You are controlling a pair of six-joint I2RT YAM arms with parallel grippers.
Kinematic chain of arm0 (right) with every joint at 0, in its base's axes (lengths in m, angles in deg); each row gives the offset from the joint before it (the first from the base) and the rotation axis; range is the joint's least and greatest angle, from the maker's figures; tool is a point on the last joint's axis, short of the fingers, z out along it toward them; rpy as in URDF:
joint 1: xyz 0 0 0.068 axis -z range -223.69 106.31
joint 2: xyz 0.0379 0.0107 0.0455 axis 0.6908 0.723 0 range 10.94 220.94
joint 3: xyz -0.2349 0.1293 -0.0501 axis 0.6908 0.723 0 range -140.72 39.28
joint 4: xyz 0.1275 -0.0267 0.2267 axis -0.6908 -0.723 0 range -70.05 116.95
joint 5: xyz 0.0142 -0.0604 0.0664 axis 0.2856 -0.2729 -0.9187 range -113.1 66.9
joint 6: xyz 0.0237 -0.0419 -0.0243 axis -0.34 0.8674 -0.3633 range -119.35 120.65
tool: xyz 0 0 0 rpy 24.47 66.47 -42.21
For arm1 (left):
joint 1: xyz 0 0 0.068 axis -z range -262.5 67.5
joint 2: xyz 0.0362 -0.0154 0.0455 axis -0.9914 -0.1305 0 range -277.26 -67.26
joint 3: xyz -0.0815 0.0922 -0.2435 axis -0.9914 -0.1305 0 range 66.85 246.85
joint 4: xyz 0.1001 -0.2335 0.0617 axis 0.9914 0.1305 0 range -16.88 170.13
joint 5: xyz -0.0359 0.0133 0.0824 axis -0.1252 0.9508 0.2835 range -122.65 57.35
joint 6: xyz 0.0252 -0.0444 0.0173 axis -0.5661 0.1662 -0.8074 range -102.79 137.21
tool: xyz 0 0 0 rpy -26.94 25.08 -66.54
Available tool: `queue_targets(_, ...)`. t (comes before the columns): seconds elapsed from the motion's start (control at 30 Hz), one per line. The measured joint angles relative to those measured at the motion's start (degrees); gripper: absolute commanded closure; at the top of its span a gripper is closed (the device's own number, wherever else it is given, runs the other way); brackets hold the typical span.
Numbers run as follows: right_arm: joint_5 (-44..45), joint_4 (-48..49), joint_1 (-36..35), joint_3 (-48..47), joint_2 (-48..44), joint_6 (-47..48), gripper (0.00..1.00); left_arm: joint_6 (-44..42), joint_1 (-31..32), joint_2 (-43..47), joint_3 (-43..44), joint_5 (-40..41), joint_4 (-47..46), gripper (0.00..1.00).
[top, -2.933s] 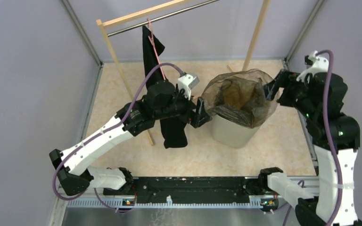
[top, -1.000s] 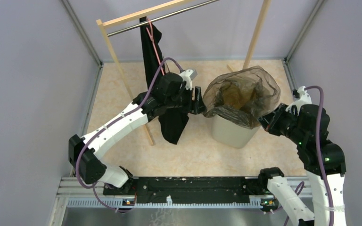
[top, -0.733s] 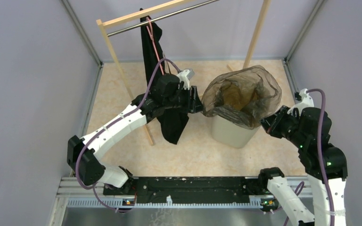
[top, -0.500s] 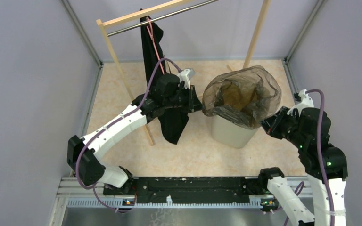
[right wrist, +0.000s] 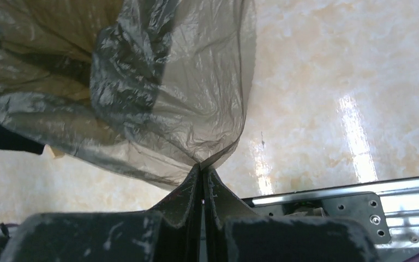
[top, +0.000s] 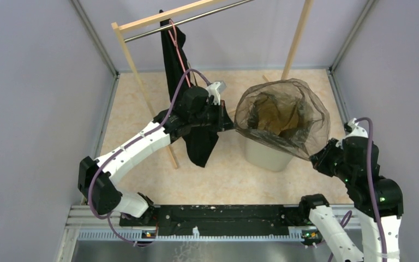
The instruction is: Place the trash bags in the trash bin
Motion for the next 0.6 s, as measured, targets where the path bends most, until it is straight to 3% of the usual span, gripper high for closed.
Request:
queue_targets(0.37, 5.4, 0.8, 0.0, 4.8, -1.4, -5.6, 1.00, -1.0, 0.4, 0.0, -0.2, 1.4, 1.7, 1.00)
queue_targets(0.53, 5.7, 7.0, 0.0, 14.9, -4.5, -10.5, 1.00, -1.3, 0.8, -3.0, -0.1, 2.6, 1.2, 1.00)
queue_targets(0.6, 5.3, 10.4, 0.0, 20.2, -5.2, -12.4, 0.92, -1.4, 1.2, -5.4, 0.0, 3.0, 1.2, 1.00)
